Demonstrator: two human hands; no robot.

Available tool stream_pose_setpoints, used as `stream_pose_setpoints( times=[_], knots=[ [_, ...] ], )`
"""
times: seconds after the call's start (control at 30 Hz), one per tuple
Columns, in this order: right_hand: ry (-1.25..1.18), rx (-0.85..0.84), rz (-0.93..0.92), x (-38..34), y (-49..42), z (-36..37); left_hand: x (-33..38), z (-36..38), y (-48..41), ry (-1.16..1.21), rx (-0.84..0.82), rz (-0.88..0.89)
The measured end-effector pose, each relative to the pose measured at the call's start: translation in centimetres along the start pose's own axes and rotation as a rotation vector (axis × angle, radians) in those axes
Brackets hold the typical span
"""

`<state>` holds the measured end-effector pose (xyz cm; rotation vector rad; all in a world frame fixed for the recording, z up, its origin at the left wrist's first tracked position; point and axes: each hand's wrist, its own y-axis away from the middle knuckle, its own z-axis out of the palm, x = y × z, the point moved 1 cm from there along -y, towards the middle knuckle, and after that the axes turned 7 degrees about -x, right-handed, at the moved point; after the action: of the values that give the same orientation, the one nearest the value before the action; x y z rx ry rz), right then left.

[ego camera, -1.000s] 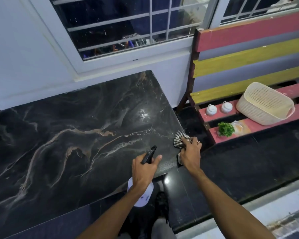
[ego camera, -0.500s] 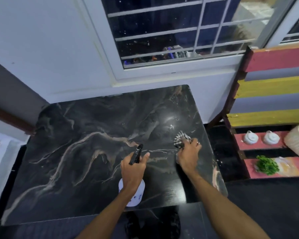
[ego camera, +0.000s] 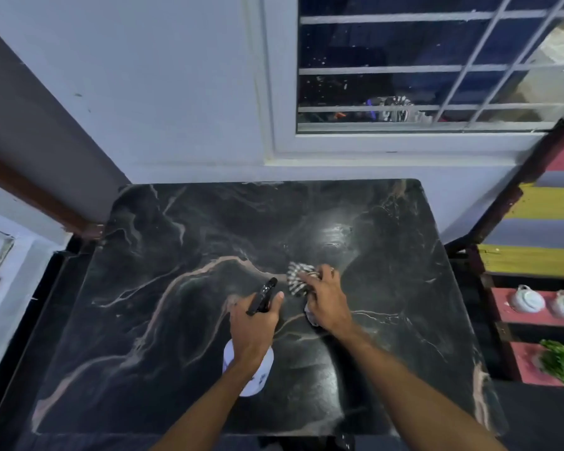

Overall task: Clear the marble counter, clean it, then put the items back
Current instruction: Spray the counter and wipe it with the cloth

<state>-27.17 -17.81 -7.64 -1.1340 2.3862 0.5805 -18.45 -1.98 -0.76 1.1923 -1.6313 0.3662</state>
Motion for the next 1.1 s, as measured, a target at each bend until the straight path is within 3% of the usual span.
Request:
stream_pose_setpoints(
  times=[0.07, 0.17, 0.2, 0.3, 0.37, 0.4, 0.5, 0.53, 0.6, 0.67, 0.73, 0.77, 0.87, 0.9, 0.97, 1.1],
  knots=[
    [-0.030, 0.024, 0.025, -0.3, -2.1, -0.5, 0.2, -1.1, -1.2, -0.008, 0.005, 0.010],
    [-0.122, 0.196, 0.367, -2.1, -6.0, -0.5, -0.3, -3.9, -3.4, 0.005, 0.038, 0.031],
    [-0.089, 0.178, 0.346, -3.9, -6.5, 0.2, -0.2, -4.6, -4.0, -0.006, 0.051, 0.037],
    [0.032, -0.042, -0.073, -9.9, -6.3, 4.4, 0.1, -6.4, -5.5, -0.024, 0.090, 0.047],
    [0.036, -0.123, -0.233, -10.0, -6.7, 5.2, 0.2, -7.2, -6.4, -0.003, 0.098, 0.073],
    [0.017, -0.080, -0.182, -9.1, -7.6, 4.4, 0.1, -7.5, -6.7, 0.017, 0.097, 0.077],
    [-0.115, 0.175, 0.306, -5.1, -10.2, 0.2, -0.1, -8.2, -7.2, 0.050, 0.098, 0.086],
    [-0.136, 0.195, 0.390, -4.2, -10.4, -0.6, 0.0, -8.1, -7.3, 0.062, 0.101, 0.087],
    [-0.012, 0.129, 0.277, -4.9, -9.2, -1.0, 0.4, -7.6, -7.2, 0.080, 0.083, 0.098],
    [0.075, -0.031, 0.003, -4.5, -6.8, -0.1, 1.2, -6.4, -7.2, 0.057, 0.048, 0.122],
    [0.095, -0.095, -0.073, -1.3, -5.4, -0.9, 2.3, -5.0, -7.4, 0.031, 0.024, 0.141],
    [0.070, -0.032, -0.001, 0.9, -5.4, -2.2, 2.8, -4.2, -7.6, 0.025, 0.015, 0.149],
    [-0.080, 0.250, 0.586, 7.2, -5.2, -7.0, 4.3, -2.1, -7.5, 0.035, -0.003, 0.179],
    [-0.079, 0.261, 0.694, 7.9, -5.0, -7.5, 4.8, -1.4, -7.4, 0.032, -0.003, 0.188],
    [0.007, 0.229, 0.578, 6.9, -4.7, -7.0, 5.4, 0.2, -7.3, 0.034, -0.014, 0.182],
    [0.107, -0.003, 0.005, 3.8, -5.7, -4.1, 6.7, 3.3, -7.2, 0.022, -0.030, 0.185]
  ],
)
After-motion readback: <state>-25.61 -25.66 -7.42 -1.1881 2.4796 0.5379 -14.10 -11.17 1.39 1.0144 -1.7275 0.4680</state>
